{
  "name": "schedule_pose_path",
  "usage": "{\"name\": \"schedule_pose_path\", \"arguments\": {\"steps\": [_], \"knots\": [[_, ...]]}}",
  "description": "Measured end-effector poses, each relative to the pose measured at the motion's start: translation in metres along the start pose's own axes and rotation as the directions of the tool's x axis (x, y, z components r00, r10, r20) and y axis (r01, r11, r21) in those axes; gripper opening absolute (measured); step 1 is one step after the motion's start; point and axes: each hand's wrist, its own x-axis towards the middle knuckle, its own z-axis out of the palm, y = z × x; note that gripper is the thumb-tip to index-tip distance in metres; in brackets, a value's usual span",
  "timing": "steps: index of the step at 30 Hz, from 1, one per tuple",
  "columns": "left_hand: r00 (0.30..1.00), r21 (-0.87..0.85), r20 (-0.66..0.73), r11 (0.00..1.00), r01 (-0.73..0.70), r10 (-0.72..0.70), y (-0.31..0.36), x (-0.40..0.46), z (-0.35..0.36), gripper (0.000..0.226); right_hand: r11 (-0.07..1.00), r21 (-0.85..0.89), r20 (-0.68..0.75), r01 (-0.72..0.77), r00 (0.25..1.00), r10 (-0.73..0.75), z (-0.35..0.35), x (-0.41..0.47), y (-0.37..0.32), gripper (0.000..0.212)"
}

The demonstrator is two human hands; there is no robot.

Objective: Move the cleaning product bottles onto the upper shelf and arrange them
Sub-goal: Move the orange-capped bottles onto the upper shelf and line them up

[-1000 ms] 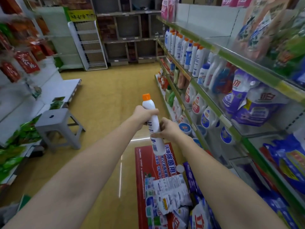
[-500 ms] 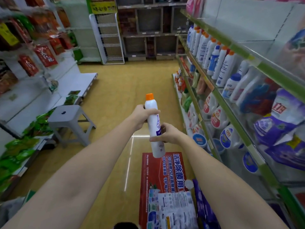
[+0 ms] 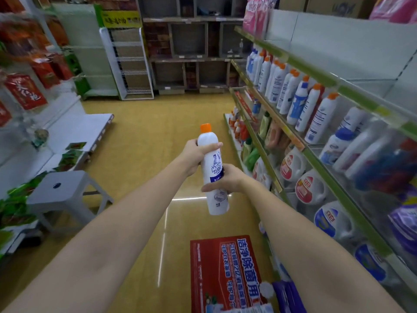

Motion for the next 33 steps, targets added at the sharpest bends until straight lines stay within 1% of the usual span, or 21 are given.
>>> {"name": "schedule_pose_path", "arguments": {"steps": [2, 4, 6, 8, 10, 12, 14, 15, 18, 22, 25, 28, 30, 33], "knots": [[1.000, 0.071, 0.001, 0.997, -0.007, 0.007, 0.009, 0.027, -0.011, 0.048, 1.000, -0.001, -0.055, 0.001, 0.998, -0.001, -0.004, 0.028, -0.009, 0.062], [1.000, 0.146, 0.005, 0.989, -0.007, 0.007, 0.018, 0.049, -0.019, 0.047, 1.000, -0.004, -0.095, 0.008, 0.995, -0.008, -0.007, 0.051, -0.016, 0.066], [1.000, 0.167, -0.008, 0.986, 0.005, -0.004, 0.023, 0.072, -0.024, 0.050, 1.000, -0.002, -0.123, 0.020, 0.992, -0.020, -0.012, 0.068, -0.021, 0.062], [0.999, 0.153, -0.035, 0.988, 0.027, -0.022, 0.025, 0.094, -0.027, 0.056, 1.000, 0.010, -0.139, 0.016, 0.990, -0.015, -0.020, 0.084, -0.025, 0.057], [0.997, 0.123, -0.057, 0.990, 0.068, -0.061, 0.026, 0.114, -0.026, 0.068, 1.000, 0.016, -0.143, 0.009, 0.990, -0.006, -0.028, 0.098, -0.026, 0.058], [0.993, 0.075, -0.077, 0.992, 0.098, -0.092, 0.027, 0.133, -0.024, 0.076, 1.000, 0.012, -0.157, 0.010, 0.988, -0.008, -0.037, 0.116, -0.026, 0.063], [0.989, 0.037, -0.092, 0.993, 0.117, -0.113, 0.028, 0.153, -0.022, 0.080, 1.000, 0.022, -0.163, 0.004, 0.987, -0.001, -0.046, 0.134, -0.024, 0.071], [0.988, 0.026, -0.097, 0.992, 0.125, -0.122, 0.028, 0.164, -0.021, 0.081, 0.999, 0.035, -0.161, 0.003, 0.987, 0.003, -0.052, 0.144, -0.022, 0.072], [0.982, 0.005, -0.123, 0.990, 0.144, -0.142, 0.030, 0.203, -0.018, 0.084, 0.997, 0.082, -0.134, -0.002, 0.991, 0.013, -0.073, 0.177, -0.017, 0.062], [0.980, 0.007, -0.149, 0.991, 0.133, -0.131, 0.039, 0.261, -0.016, 0.088, 0.990, 0.141, -0.110, 0.011, 0.994, 0.005, -0.107, 0.230, -0.017, 0.061], [0.975, 0.001, -0.168, 0.989, 0.149, -0.147, 0.050, 0.303, -0.010, 0.089, 0.986, 0.169, -0.073, 0.008, 0.997, 0.005, -0.133, 0.268, -0.017, 0.055], [0.974, -0.022, -0.166, 0.988, 0.154, -0.156, 0.058, 0.342, -0.004, 0.091, 0.989, 0.140, 0.039, -0.046, 0.998, 0.041, -0.157, 0.302, -0.020, 0.048], [0.975, -0.036, -0.154, 0.987, 0.159, -0.163, 0.063, 0.364, -0.004, 0.092, 0.991, 0.100, 0.134, -0.084, 0.988, 0.070, -0.172, 0.324, -0.023, 0.050], [0.972, -0.099, -0.167, 0.984, 0.149, -0.164, 0.070, 0.393, -0.009, 0.082, 0.990, 0.104, 0.195, -0.093, 0.978, 0.072, -0.189, 0.353, -0.028, 0.053]]}}
